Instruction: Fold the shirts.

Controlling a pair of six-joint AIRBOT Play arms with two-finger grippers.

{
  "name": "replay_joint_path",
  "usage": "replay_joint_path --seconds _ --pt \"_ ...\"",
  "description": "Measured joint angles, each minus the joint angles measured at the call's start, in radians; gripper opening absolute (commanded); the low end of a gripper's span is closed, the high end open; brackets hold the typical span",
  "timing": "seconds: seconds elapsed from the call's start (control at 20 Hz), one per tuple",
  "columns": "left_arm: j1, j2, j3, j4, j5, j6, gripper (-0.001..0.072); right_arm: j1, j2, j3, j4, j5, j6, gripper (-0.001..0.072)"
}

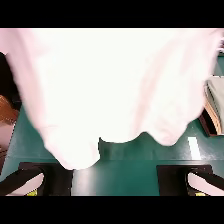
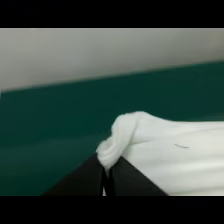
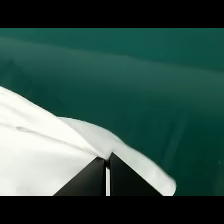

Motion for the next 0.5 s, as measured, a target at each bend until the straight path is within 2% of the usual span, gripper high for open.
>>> replay_joint_path --seconds 0.1,0.25,0.45,0.5 --pt "0.0 -0.123 -0.058 0.024 -0.042 -0.007 0.0024 0.036 -0.11 -0.067 -0.009 -0.007 0.005 0.0009" --pt "0.001 -0.315 -0.135 0.041 -0.066 -0.013 0.0024 0.08 -0.277 -0.151 -0.012 -0.096 0.006 0.001" --pt "0.002 -0.507 -0.176 0.045 0.008 -0.016 0.0025 0.116 -0.442 -0.192 -0.002 -0.222 0.003 0.001" --pt "0.002 -0.537 -0.181 0.043 0.033 -0.017 0.007 0.121 -0.472 -0.196 0.0 -0.243 0.002 0.0011"
